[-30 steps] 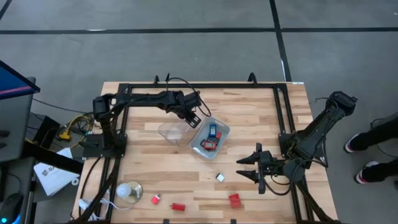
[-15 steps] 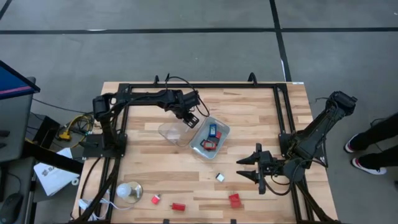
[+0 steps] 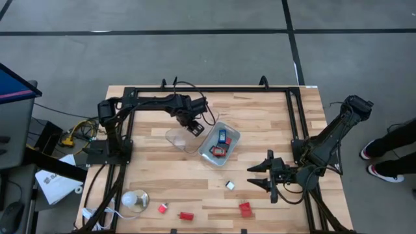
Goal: Pick & Place Office items
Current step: Put the top pink charger adapter into the transparent bin, then put the left red charger adapter into the transparent bin
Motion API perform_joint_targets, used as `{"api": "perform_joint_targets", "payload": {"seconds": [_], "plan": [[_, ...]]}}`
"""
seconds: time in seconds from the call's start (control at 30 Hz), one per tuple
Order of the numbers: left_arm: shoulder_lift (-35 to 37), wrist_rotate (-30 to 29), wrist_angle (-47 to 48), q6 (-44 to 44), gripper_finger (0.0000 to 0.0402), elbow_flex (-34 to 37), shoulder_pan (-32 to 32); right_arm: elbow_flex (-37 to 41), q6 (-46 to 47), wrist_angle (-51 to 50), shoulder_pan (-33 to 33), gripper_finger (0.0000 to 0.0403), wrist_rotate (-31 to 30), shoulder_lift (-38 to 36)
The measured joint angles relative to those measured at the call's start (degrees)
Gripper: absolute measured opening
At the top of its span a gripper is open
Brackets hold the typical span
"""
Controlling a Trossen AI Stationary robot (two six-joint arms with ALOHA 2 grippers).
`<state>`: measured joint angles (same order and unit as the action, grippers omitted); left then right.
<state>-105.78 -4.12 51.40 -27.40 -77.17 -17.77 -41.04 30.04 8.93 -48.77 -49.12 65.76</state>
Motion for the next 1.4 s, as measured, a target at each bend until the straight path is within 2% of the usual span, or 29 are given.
{"api": "perform_joint_targets", "payload": {"seconds": [0.2,0.4,0.6,0.87,1.03,1.17,1.23,1.3,1.4], "plan": [[0.2,0.0,-2.5,1.5,0.0163,2.6,0.0,0.0,0.0,0.0,0.0,0.0182,0.3,0.0],[0.8,0.0,-4.9,5.0,0.0208,3.0,0.3,0.0,0.0,-0.1,0.0,0.0182,0.3,0.0],[3.5,2.6,-6.1,7.6,0.0243,3.1,0.8,0.0,0.1,-0.2,0.0,0.0182,0.3,0.0],[17.4,14.4,-4.8,12.9,0.0248,3.0,5.1,0.0,0.7,-0.9,0.0,0.0182,0.3,0.0],[27.0,14.9,-1.0,13.3,0.0228,3.0,12.3,0.0,1.5,-1.1,0.0,0.0182,0.3,0.0],[32.4,15.0,-1.0,11.9,0.0212,4.9,23.0,0.0,1.5,-1.2,0.0,0.0182,0.3,0.0],[34.2,14.6,-3.8,10.3,0.0206,7.5,29.0,0.0,1.5,-1.1,0.0,0.0182,0.3,0.0],[34.7,12.1,-7.8,7.5,0.0202,10.8,34.7,0.0,1.5,-1.0,0.0,0.0182,0.3,0.0],[34.0,4.9,-13.5,3.0,0.0201,15.8,42.5,0.0,1.5,-0.9,0.0,0.0182,0.2,0.0]]}}
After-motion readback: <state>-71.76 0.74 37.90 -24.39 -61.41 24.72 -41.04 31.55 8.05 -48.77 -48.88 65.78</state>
